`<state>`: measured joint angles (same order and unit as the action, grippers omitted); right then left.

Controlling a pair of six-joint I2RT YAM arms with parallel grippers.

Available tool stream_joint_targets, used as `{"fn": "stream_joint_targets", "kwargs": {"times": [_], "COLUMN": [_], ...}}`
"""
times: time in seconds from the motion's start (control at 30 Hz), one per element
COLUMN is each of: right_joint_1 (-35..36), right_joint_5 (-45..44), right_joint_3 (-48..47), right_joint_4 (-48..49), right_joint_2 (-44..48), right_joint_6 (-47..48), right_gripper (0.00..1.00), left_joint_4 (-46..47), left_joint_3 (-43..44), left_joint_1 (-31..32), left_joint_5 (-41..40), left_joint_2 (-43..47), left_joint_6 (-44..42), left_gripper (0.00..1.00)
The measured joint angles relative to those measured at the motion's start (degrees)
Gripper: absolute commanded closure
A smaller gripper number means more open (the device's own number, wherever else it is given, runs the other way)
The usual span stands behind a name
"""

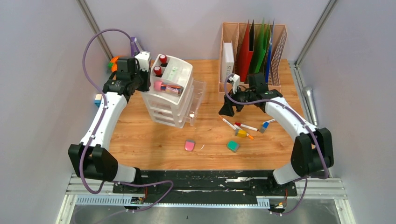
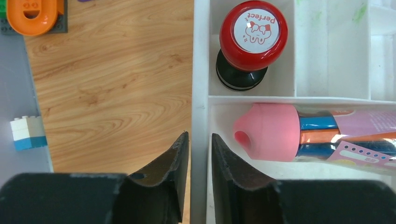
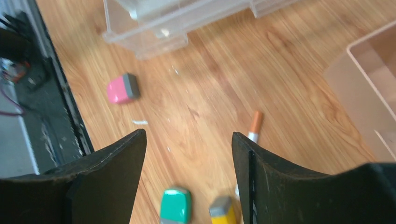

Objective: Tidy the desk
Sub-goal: Pick up the stationery from the center of the board.

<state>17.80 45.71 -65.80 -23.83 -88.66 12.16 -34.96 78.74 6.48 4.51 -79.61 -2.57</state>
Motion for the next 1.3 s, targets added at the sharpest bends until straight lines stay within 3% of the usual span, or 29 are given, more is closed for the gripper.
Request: {"fn": "stream_joint_targets", "kwargs": {"times": [0.13, 0.4, 0.9, 1.3], "right_joint_1": [0.0, 0.2, 4.4, 6.1], "right_joint_5": [-6.4, -15.1, -26.5, -29.6], "right_joint_3": [-0.3, 4.5, 13.0, 14.7], "right_joint_4": [-12.5, -23.1, -19.5, -15.6], "right_joint_2": [4.9, 5.3, 5.3, 4.5], "right_joint_6": [11.9, 22.2, 26.1, 26.8], "right_gripper": [0.32, 0.33, 0.43, 0.67], "left_joint_4": [-1.0, -1.6, -2.3, -2.3], "left_joint_3": [1.6, 4.8, 4.9, 4.8], "left_joint_1": [-0.3, -0.3, -0.3, -0.3], "left_joint_5": [-0.1, -0.1, 0.1, 1.0], "left_joint_2": [-0.3, -0.4, -0.3, 0.1], "left_joint_6": [-1.3, -1.6, -1.6, -1.6], "left_gripper": [0.38, 0.18, 0.12, 0.11]}}
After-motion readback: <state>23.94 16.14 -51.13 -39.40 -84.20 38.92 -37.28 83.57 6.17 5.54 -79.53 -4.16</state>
